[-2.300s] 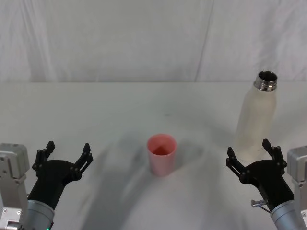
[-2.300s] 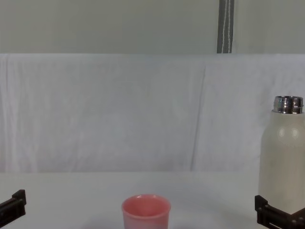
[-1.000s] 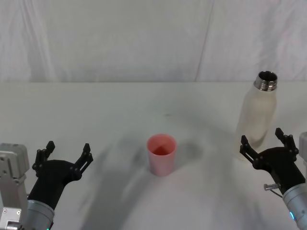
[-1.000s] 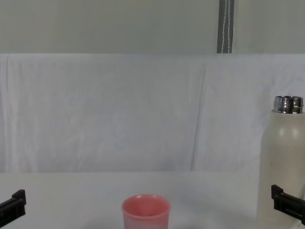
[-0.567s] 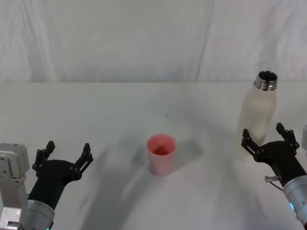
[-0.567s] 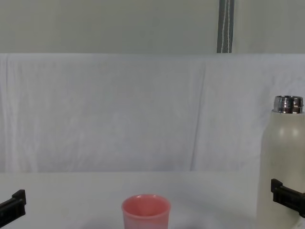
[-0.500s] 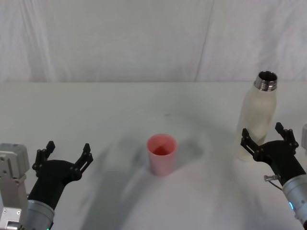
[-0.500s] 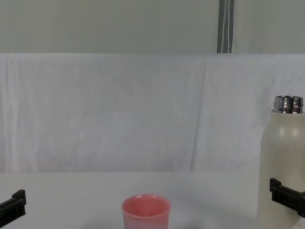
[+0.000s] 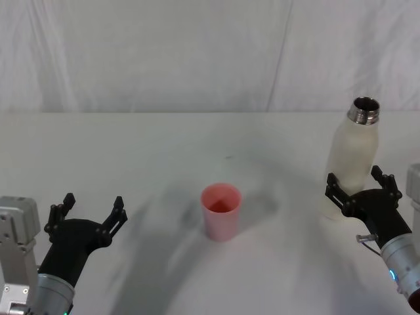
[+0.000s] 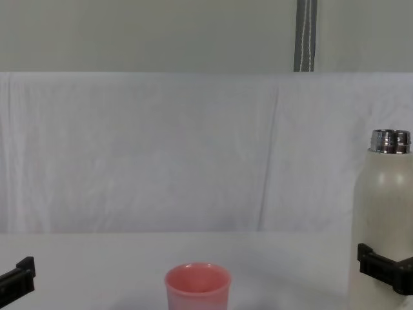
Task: Grasp the thermos with one hand and pour water into the cup lid.
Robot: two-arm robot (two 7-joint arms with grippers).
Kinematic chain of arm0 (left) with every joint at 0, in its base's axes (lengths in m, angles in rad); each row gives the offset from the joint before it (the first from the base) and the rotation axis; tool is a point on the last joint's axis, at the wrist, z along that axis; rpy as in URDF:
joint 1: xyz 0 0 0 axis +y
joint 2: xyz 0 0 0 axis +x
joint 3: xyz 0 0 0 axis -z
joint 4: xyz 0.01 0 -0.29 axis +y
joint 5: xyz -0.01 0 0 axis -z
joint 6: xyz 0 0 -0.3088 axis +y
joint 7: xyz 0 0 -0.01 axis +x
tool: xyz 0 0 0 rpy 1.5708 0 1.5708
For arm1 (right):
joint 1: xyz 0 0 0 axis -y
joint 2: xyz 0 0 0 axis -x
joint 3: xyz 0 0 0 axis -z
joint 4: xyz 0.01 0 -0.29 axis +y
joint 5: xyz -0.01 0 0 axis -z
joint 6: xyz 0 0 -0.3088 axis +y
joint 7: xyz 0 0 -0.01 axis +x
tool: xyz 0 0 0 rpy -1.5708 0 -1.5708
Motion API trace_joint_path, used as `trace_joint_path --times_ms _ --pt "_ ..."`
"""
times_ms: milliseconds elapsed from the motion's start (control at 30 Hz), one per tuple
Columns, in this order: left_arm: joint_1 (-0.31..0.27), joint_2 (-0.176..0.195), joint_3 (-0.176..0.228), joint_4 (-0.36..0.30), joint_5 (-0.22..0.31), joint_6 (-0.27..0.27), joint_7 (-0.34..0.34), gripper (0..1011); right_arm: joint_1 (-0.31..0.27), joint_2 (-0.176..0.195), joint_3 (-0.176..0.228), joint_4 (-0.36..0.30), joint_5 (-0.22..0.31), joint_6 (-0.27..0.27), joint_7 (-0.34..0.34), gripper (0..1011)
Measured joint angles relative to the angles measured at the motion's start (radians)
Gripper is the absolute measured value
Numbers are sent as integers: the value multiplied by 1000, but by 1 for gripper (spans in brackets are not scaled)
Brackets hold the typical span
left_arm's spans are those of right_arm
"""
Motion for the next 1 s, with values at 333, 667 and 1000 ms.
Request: trace_joint_path --times_ms 333,667,1000 --pt "0 0 0 0 0 0 0 1001 41 -4 -9 52 0 -4 5 1001" --pt "0 0 0 0 0 0 0 1001 64 -7 -15 80 -4 -9 7 1001" --pt "0 0 0 0 0 0 0 1001 61 -7 -15 78 -4 -9 7 1002"
